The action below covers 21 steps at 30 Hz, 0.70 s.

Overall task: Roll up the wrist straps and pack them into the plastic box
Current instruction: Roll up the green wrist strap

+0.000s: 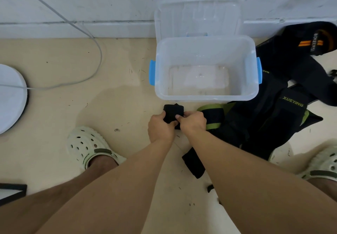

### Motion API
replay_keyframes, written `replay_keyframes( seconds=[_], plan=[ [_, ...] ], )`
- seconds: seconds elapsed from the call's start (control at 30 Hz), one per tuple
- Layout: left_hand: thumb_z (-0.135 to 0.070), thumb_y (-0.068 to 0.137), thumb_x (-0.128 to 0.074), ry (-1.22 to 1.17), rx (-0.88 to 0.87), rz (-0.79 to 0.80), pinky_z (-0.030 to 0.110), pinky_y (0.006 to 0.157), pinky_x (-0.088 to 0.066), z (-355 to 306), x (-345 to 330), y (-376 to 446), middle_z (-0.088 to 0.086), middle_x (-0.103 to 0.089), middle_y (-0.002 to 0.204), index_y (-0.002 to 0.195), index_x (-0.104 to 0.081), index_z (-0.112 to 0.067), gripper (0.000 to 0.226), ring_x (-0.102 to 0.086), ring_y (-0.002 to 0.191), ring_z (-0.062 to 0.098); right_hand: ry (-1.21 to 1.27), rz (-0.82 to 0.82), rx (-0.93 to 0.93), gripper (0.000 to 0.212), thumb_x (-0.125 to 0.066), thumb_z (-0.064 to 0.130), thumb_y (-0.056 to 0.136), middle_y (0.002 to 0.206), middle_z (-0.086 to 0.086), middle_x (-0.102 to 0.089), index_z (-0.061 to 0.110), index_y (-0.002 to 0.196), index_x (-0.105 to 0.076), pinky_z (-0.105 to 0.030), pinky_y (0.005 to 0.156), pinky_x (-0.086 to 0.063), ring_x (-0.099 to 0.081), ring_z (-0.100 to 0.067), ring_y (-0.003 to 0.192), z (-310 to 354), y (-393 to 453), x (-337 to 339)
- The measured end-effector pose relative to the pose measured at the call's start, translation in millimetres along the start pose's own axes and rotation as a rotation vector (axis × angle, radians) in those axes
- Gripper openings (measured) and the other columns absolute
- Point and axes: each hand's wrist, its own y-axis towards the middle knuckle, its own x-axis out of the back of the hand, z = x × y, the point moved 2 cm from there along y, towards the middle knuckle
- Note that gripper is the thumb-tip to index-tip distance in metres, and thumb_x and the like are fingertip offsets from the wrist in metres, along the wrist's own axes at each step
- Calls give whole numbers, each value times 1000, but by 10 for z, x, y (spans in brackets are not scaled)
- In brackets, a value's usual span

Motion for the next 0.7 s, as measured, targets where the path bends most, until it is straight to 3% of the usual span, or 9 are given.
replay_keyframes(
  seconds=[0.13, 0.2, 0.27, 0.33, 0.4, 0.47, 0.57, 0.7],
  plan=[
    [-21, 84, -84, -41, -47, -29, 31, 97, -45, 61, -85, -55, 10, -56, 134, 140, -58, -12, 62, -55, 128, 28, -111, -119, 185, 35, -67, 32, 100, 127, -3, -71, 18, 132, -68, -28, 84, -48, -63, -17, 108, -35, -64, 184],
    [-28, 83, -85, 67, -81, -93, 38, 117, -37, 109, -122, -140, 9, -46, 152, 151, -45, -12, 81, -40, 143, 28, -440, -291, 367, 29, -63, 30, 100, 127, 1, -68, 24, 128, -68, -32, 95, -43, -56, -20, 116, -131, -103, 366],
    [-29, 87, -82, 193, -194, -190, 42, 125, -26, 145, -140, -288, 11, -36, 162, 155, -39, -11, 83, -30, 151, 30, -716, -367, 496, 40, -66, 31, 96, 134, -1, -59, 26, 135, -61, -38, 105, -37, -48, -24, 124, -287, -88, 534],
    [-24, 89, -79, 263, -374, -219, 43, 125, -28, 181, -177, -452, 11, -38, 161, 152, -43, -11, 73, -33, 150, 28, -828, -284, 459, 65, -71, 34, 93, 146, -4, -49, 25, 151, -44, -40, 112, -35, -45, -26, 132, -416, -36, 659],
    [-19, 91, -76, 306, -502, -177, 42, 123, -33, 231, -234, -589, 7, -45, 156, 147, -49, -12, 63, -39, 145, 25, -904, -225, 426, 76, -72, 29, 92, 146, -5, -49, 23, 157, -33, -40, 112, -36, -47, -27, 133, -490, 12, 719],
    [-15, 90, -74, 313, -549, -89, 42, 120, -40, 263, -278, -675, 5, -52, 149, 143, -53, -12, 57, -47, 139, 23, -915, -234, 434, 60, -66, 17, 94, 135, -5, -57, 23, 149, -45, -37, 106, -40, -54, -25, 124, -482, 43, 784],
    [-15, 95, -69, 294, -528, 70, 38, 112, -45, 233, -252, -771, 0, -58, 138, 143, -52, -16, 51, -53, 129, 20, -795, -210, 384, 35, -55, 4, 94, 115, -1, -69, 20, 124, -67, -33, 84, -48, -65, -23, 100, -427, -7, 962],
    [-20, 99, -64, 276, -536, 143, 28, 105, -44, 14, -70, -913, -3, -56, 135, 147, -47, -18, 51, -52, 125, 16, -473, -280, 478, 35, -55, 6, 98, 116, 1, -69, 21, 126, -70, -36, 83, -54, -66, -24, 105, -397, -296, 1294]
  ],
)
